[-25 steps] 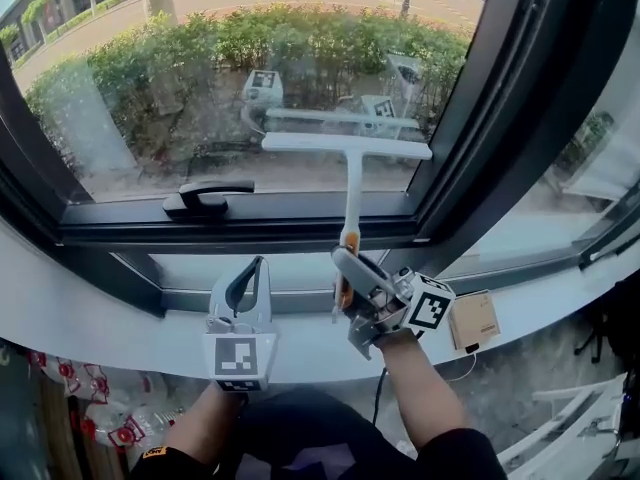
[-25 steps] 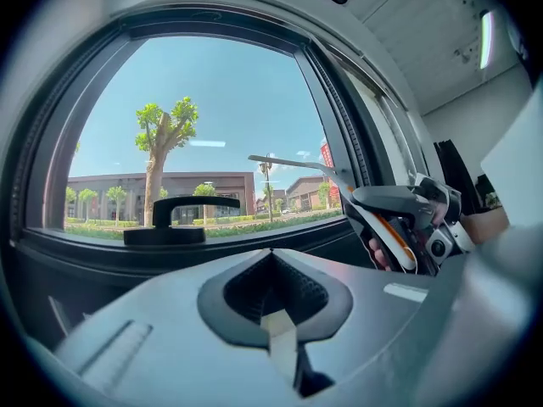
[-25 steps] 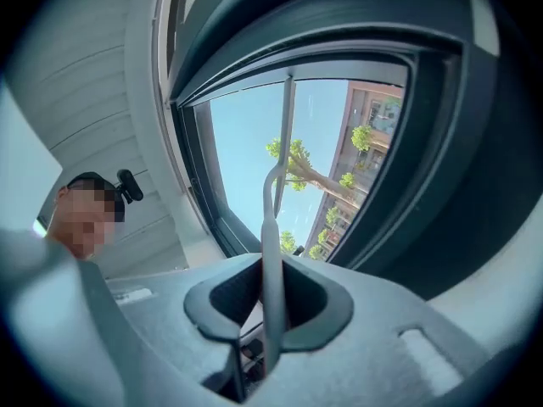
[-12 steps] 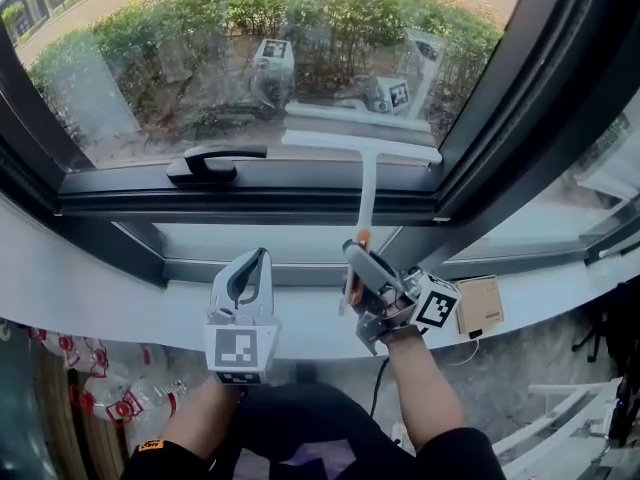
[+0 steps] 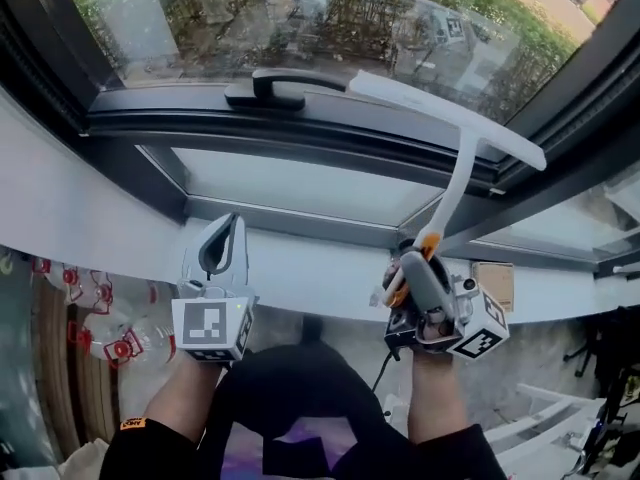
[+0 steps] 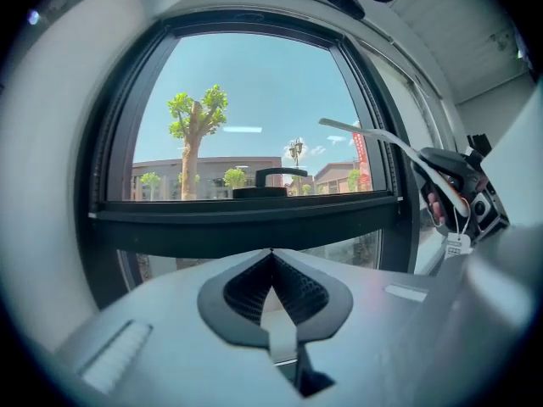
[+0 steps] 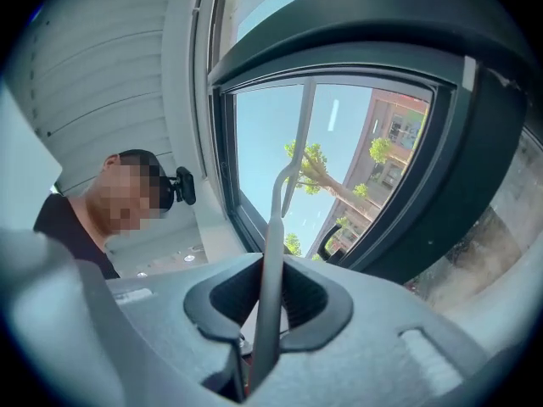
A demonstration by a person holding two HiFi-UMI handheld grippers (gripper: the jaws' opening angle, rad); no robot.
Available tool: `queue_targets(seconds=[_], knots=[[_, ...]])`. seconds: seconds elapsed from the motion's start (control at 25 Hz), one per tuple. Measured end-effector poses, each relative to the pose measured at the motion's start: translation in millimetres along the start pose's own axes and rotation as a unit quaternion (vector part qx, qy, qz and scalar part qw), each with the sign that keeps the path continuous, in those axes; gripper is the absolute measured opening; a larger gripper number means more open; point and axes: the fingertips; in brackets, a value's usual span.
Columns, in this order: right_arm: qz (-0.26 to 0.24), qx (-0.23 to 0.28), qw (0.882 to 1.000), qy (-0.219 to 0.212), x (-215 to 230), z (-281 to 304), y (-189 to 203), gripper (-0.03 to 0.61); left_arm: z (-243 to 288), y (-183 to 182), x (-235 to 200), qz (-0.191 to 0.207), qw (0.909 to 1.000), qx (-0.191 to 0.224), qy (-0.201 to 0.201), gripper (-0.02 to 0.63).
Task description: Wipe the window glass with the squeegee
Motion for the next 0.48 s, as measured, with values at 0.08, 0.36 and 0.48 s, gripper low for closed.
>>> queue_targets(seconds=[0.08,0.36,0.48], knots=[[0.003,-0.006,1.000,-0.001,-19,2,18,0.044,-24,2,-25,-0.004,0.9998,0.007,-0.015,0.018],[0.032,-0.039,0.999,0.016,-83,22,115,0.044,-125,19,-107,-0.021,0.9985,0.011,-0.050,0.018],[0.036,-0.047,0.998,0.034,-120,24,160,0.044,-169,43,-129,-0.029,0.9990,-0.004,-0.035,0.018]])
Point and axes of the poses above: the fingertips, and each gripper's own axes: z forward along the fingers, x to its right, y out of its underside, and after that the axes turned 2 degrees about -z, right-handed
